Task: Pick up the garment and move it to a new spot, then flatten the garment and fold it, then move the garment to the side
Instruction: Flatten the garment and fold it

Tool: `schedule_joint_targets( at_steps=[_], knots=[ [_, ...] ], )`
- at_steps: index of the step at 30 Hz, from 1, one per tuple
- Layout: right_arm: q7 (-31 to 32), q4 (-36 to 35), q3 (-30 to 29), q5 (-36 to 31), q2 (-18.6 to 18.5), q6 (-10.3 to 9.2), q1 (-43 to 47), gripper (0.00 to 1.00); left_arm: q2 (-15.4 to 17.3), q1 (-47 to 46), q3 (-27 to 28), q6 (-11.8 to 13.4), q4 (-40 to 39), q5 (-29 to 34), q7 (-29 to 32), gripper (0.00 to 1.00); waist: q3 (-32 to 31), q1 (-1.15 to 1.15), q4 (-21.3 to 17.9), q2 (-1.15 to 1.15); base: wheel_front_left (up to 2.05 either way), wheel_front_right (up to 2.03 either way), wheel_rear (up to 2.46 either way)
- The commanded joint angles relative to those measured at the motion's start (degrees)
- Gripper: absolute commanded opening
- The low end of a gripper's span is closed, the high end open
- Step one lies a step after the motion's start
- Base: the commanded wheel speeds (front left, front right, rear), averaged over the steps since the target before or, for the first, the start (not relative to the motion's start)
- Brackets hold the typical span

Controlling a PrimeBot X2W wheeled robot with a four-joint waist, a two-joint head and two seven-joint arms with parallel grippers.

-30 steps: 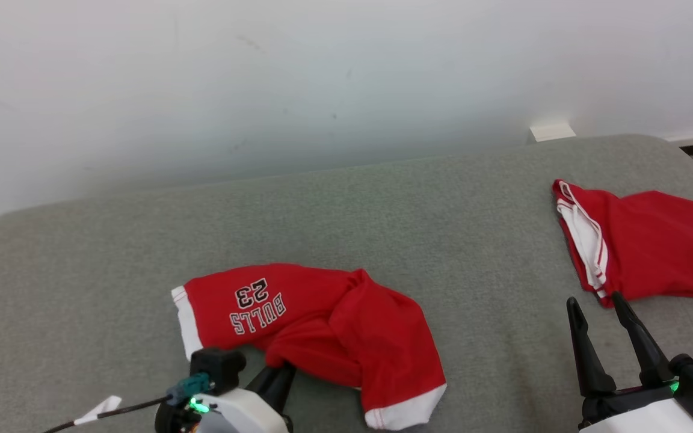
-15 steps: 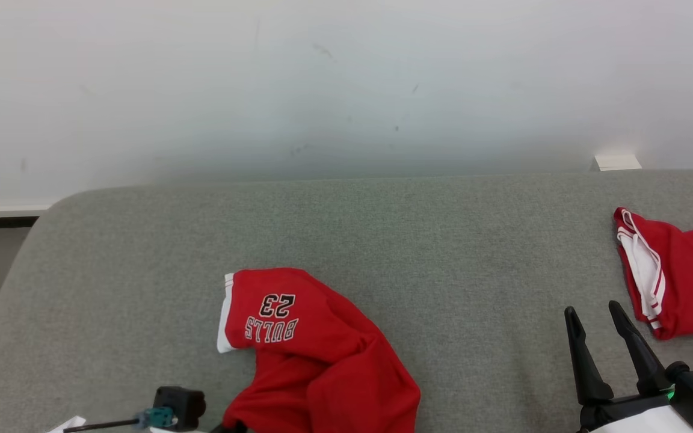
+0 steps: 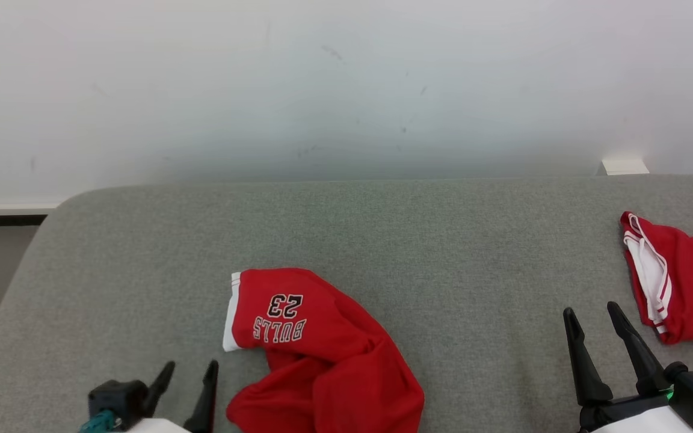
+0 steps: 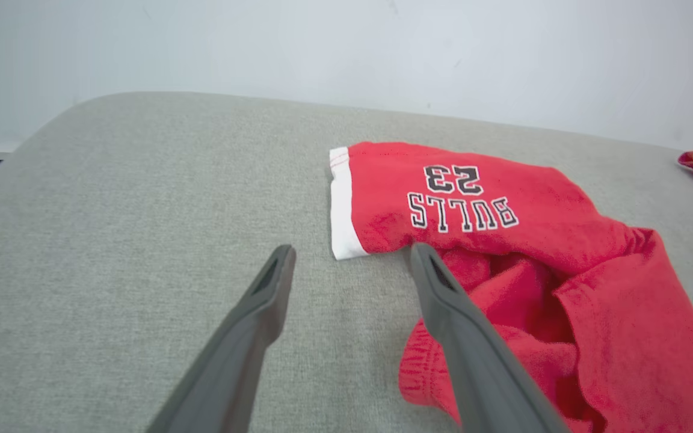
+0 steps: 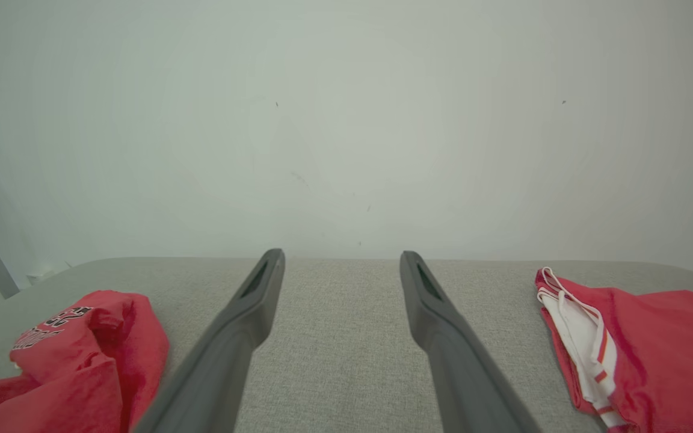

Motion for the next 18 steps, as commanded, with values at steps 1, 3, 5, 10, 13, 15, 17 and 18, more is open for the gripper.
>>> schedule_joint_targets(
  at_steps=[1,3,5,10,13,15,17,18],
  knots=[
    [0.05,-0.26,-0.14,0.14,-0.39,-0.12,0.47,1.00,0.05,0.35,1.02,0.91,-0.86,0.50,-2.34,1.00,0.01,0.00,0.14,0.00,0.00,0.00,0.00],
    [0.05,-0.44,-0.26,0.02,-0.47,-0.12,0.54,1.00,-0.45,0.28,1.68,1.65,-1.21,0.89,-4.93,1.00,0.00,0.00,0.36,0.00,0.00,0.00,0.00],
    [0.05,-0.39,0.01,-0.07,-0.63,-0.12,0.31,1.00,-0.98,0.06,1.71,1.68,-1.32,1.05,-6.64,1.00,-0.04,0.00,0.56,0.00,0.00,0.00,0.00],
    [0.05,-0.10,1.07,0.23,-0.77,-0.12,-0.32,1.00,-2.10,-0.44,0.93,1.52,-0.43,1.24,-8.73,1.00,-0.26,0.00,1.11,0.00,0.00,0.00,0.00],
    [0.05,0.12,2.29,0.61,-1.29,-0.12,-0.85,1.00,-2.80,-1.07,0.10,1.07,0.12,1.28,-8.99,1.00,-0.32,0.00,2.09,0.00,0.00,0.00,0.00],
    [0.06,0.34,3.76,1.22,-1.75,-0.12,-1.79,1.00,-3.13,-1.45,-0.31,0.88,0.41,1.32,-9.22,1.00,-0.31,0.00,3.13,0.00,0.00,0.00,0.00],
    [0.69,0.89,6.49,1.64,-2.60,-0.12,-3.07,1.00,-3.33,-1.91,-0.89,0.56,0.73,1.45,-9.24,1.00,-0.34,0.00,4.51,0.00,0.00,0.00,0.00],
    [1.25,1.00,8.34,2.23,-3.05,-0.12,-3.92,1.00,-3.34,-2.16,-1.03,0.34,1.00,1.44,-9.32,1.00,-0.34,0.00,5.29,0.00,0.00,0.00,0.00]
  ],
)
